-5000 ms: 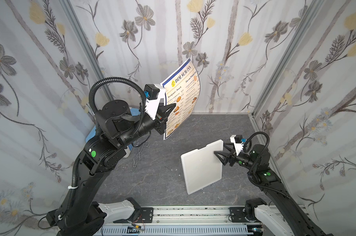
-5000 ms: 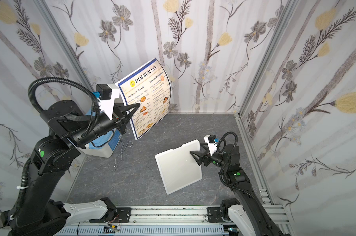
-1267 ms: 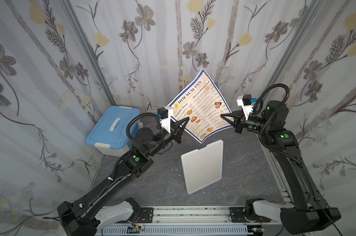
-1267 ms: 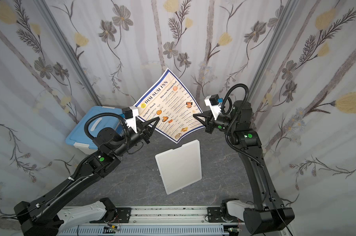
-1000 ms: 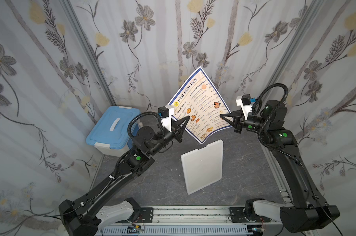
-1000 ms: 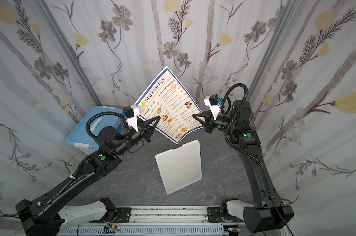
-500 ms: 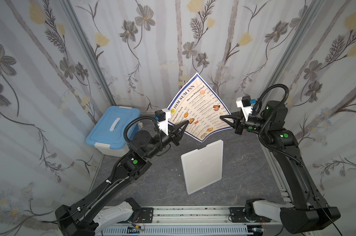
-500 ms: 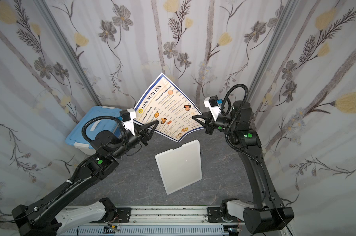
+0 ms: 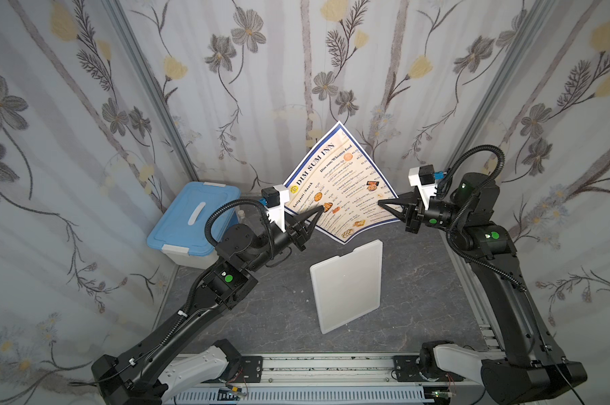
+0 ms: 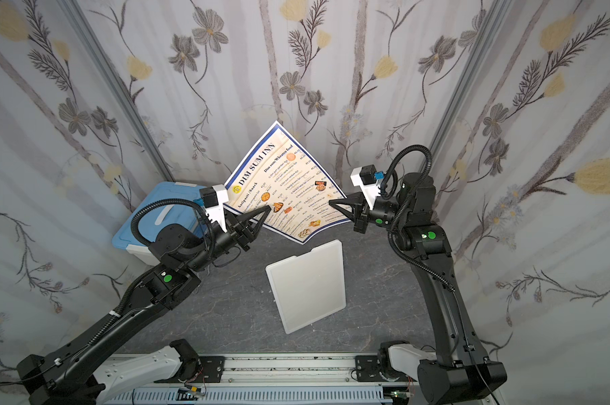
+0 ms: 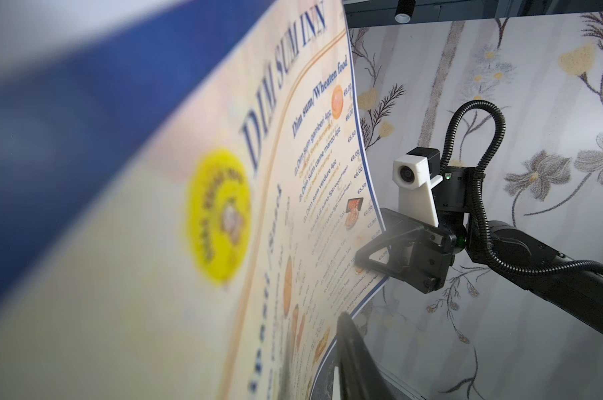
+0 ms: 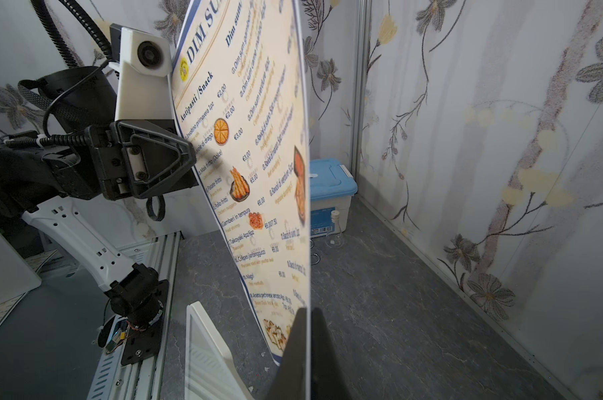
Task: Insert the menus into the narrow rack
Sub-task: Adjust the menu.
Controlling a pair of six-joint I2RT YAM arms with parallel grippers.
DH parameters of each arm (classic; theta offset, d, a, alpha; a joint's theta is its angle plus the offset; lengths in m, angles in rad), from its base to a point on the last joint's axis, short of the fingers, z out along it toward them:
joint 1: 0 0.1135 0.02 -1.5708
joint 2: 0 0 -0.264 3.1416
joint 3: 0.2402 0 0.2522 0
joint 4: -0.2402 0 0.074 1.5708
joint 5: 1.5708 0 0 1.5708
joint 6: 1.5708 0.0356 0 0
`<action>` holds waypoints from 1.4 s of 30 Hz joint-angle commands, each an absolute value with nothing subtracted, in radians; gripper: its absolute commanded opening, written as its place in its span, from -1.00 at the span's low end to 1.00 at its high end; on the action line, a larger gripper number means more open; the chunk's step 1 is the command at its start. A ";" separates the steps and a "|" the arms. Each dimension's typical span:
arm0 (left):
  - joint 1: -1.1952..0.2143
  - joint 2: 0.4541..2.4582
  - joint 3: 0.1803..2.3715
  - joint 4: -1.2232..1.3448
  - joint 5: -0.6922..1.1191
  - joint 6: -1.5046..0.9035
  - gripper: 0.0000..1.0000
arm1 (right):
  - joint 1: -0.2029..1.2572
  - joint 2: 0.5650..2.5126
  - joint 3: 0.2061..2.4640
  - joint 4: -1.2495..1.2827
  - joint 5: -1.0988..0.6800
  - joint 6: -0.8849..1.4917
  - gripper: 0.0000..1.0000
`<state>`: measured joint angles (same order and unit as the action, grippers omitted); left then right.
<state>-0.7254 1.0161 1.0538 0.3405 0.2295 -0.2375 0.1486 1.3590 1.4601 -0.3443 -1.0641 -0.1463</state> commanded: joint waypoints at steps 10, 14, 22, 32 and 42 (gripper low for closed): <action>-0.714 0.991 1.027 0.372 0.288 -0.319 -0.49 | 0.136 1.355 1.439 -0.371 -1.129 -0.156 -1.00; -0.713 0.981 1.031 0.359 0.282 -0.322 -0.51 | 0.135 1.354 1.443 -0.371 -1.135 -0.154 -1.00; -0.719 0.999 1.086 0.256 0.228 -0.407 -0.58 | 0.135 1.344 1.437 -0.381 -1.125 -0.156 -1.00; -0.724 0.952 1.064 0.185 0.214 -0.453 -0.54 | 0.124 1.388 1.490 -0.385 -1.116 -0.154 -1.00; -0.732 0.940 1.096 0.116 0.208 -0.533 -0.55 | 0.127 1.388 1.490 -0.400 -1.109 -0.155 -1.00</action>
<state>-0.7296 0.9478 1.0813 0.1314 0.2169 -0.4969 0.1249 1.3888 1.4876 -0.3931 -1.1049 -0.1425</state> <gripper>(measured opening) 0.224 0.048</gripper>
